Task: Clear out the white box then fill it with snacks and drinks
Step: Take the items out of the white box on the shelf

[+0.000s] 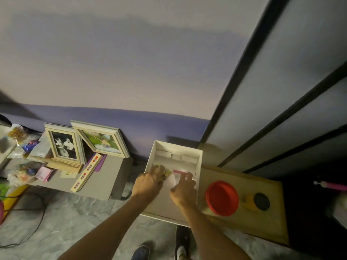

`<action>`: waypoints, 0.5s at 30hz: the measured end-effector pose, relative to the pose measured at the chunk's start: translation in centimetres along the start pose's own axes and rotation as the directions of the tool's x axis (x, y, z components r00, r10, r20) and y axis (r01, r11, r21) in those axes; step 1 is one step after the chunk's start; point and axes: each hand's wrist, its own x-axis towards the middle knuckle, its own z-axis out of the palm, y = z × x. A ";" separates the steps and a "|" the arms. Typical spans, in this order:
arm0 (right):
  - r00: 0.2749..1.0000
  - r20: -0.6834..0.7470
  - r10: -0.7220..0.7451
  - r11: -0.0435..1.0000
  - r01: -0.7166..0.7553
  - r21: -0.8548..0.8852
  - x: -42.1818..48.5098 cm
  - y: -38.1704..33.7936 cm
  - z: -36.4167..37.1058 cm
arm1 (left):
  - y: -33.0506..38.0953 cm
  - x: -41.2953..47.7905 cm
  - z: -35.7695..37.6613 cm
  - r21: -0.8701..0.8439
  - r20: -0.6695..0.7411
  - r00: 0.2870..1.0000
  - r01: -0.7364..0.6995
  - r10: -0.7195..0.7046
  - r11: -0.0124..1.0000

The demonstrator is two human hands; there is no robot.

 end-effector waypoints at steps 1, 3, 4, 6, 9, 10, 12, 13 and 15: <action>1.000 -0.023 -0.006 0.998 0.007 0.057 -0.4 -0.4 -1.4 | -0.2 0.0 -1.2 -0.027 -0.020 1.000 -0.021 0.020 0.999; 0.996 -0.053 -0.067 0.987 0.074 0.141 -1.6 -1.4 -4.1 | -0.8 -0.1 -3.6 -0.076 -0.079 0.995 -0.063 0.057 0.995; 0.989 -0.085 -0.119 0.979 0.131 0.159 -2.6 -1.8 -5.4 | -1.1 -0.3 -4.9 -0.094 -0.102 0.992 -0.081 0.071 0.992; 0.958 -0.196 -0.211 0.964 0.237 0.123 -4.7 -2.8 -7.7 | -1.1 -1.0 -7.6 -0.142 -0.158 0.982 -0.130 0.107 0.981; 0.913 -0.357 -0.199 0.946 0.274 0.173 -8.3 -3.7 -10.7 | -0.5 -2.9 -11.2 -0.225 -0.201 0.961 -0.236 0.192 0.945; 0.904 -0.382 -0.193 0.941 0.280 0.187 -9.6 -3.9 -11.6 | -0.1 -3.6 -12.3 -0.252 -0.208 0.954 -0.267 0.217 0.930; 0.898 -0.418 -0.137 0.953 0.235 0.193 -11.7 -3.9 -13.1 | 0.9 -5.1 -14.2 -0.287 -0.218 0.940 -0.318 0.262 0.904; 0.895 -0.435 -0.100 0.962 0.198 0.188 -12.1 -3.5 -13.4 | 1.7 -5.9 -15.1 -0.302 -0.218 0.933 -0.342 0.285 0.890; 0.894 -0.448 -0.006 0.960 0.130 0.247 -13.5 -1.9 -13.6 | 3.5 -7.4 -16.4 -0.347 -0.209 0.913 -0.404 0.350 0.846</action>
